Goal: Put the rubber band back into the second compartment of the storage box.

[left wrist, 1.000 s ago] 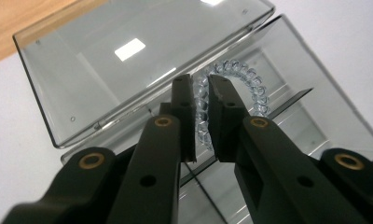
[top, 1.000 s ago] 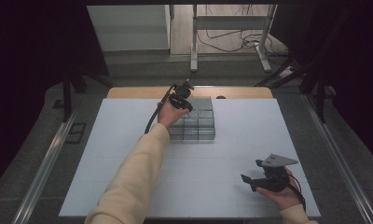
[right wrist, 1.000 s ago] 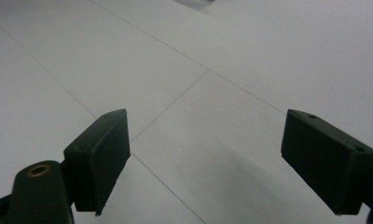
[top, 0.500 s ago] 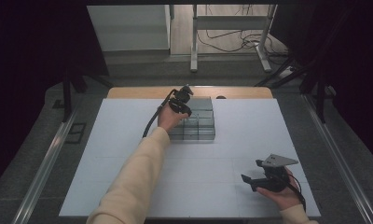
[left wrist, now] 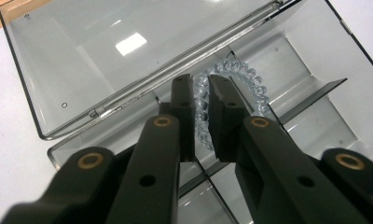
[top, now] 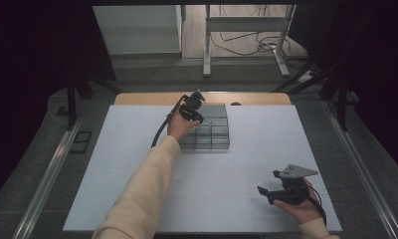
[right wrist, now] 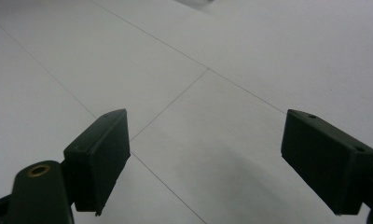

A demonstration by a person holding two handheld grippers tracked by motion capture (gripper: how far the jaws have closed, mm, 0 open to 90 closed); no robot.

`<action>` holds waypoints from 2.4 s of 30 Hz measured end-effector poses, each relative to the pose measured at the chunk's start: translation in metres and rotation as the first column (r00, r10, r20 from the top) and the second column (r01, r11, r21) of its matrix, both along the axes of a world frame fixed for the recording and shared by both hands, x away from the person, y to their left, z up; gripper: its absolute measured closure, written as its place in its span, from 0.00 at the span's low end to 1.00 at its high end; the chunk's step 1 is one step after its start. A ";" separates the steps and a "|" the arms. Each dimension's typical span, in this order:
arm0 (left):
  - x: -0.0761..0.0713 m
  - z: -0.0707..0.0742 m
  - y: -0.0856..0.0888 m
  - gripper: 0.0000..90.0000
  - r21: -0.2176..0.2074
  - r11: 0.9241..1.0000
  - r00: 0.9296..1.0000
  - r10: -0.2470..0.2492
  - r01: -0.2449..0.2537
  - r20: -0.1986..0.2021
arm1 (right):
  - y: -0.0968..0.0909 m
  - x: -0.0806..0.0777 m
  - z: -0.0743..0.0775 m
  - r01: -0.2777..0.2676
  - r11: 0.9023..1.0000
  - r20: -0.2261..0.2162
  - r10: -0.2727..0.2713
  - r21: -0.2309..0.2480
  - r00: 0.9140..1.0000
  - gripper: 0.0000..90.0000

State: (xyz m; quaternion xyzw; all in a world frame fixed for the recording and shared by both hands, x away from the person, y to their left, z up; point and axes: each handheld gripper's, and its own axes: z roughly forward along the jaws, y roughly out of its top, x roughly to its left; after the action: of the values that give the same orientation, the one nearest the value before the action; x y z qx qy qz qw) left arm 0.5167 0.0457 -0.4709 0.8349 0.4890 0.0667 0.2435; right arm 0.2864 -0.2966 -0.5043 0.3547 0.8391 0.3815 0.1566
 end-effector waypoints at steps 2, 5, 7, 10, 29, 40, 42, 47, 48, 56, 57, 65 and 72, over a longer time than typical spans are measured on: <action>0.000 -0.001 -0.002 0.67 -0.024 0.999 0.999 -0.027 0.026 -0.018 | 0.000 0.000 0.000 0.001 1.000 -0.001 -0.001 0.000 1.000 0.18; -0.001 0.000 -0.003 0.48 -0.040 0.999 0.999 -0.034 0.033 -0.021 | 0.000 0.000 0.000 0.001 1.000 -0.001 -0.001 0.000 1.000 0.18; -0.001 0.002 -0.003 0.47 -0.047 0.998 0.999 -0.041 0.040 -0.024 | 0.000 0.000 0.000 0.001 1.000 -0.001 -0.001 -0.001 1.000 0.18; -0.002 0.004 -0.004 0.47 -0.044 0.998 0.999 -0.048 0.047 -0.022 | 0.000 0.000 0.000 0.001 1.000 0.000 -0.001 0.000 1.000 0.18; -0.017 0.052 -0.004 0.49 -0.035 0.995 0.994 -0.086 0.089 0.063 | 0.000 -0.001 0.000 0.002 1.000 -0.003 -0.002 -0.002 1.000 0.18; -0.027 0.053 0.001 0.49 -0.023 0.994 0.993 -0.101 0.102 0.069 | 0.000 -0.001 0.000 0.001 1.000 -0.007 -0.001 -0.006 1.000 0.18; -0.033 0.055 0.003 0.49 -0.021 0.994 0.991 -0.109 0.111 0.078 | -0.001 -0.001 0.000 0.002 1.000 -0.006 -0.002 -0.005 1.000 0.18; -0.053 0.054 0.014 0.49 -0.025 0.992 0.988 -0.123 0.126 0.092 | -0.001 -0.001 0.000 0.004 1.000 -0.005 -0.004 -0.002 1.000 0.17; -0.057 0.054 0.018 0.49 -0.023 0.991 0.987 -0.131 0.134 0.089 | -0.001 -0.001 0.001 0.005 1.000 -0.006 -0.005 -0.002 1.000 0.17; -0.098 0.044 0.043 0.49 -0.037 0.989 0.984 -0.140 0.145 0.110 | -0.001 -0.001 0.001 0.009 1.000 -0.005 -0.009 -0.002 1.000 0.17; -0.105 0.042 0.047 0.50 -0.038 0.989 0.985 -0.137 0.141 0.109 | -0.001 -0.001 0.001 0.009 1.000 -0.004 -0.009 0.000 1.000 0.17; -0.148 0.032 0.076 0.50 -0.049 0.989 0.983 -0.135 0.142 0.126 | -0.001 -0.002 0.001 0.011 1.000 -0.007 -0.011 -0.004 1.000 0.17; -0.185 0.019 0.102 0.50 -0.061 0.990 0.985 -0.122 0.130 0.121 | 0.000 -0.002 0.000 0.009 1.000 -0.007 -0.009 -0.003 1.000 0.17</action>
State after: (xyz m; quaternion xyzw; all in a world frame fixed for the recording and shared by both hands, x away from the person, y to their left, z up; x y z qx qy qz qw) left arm 0.3318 0.1478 -0.4520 0.8499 0.4224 0.0831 0.3038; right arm 0.2848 -0.2970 -0.5039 0.3596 0.8385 0.3783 0.1561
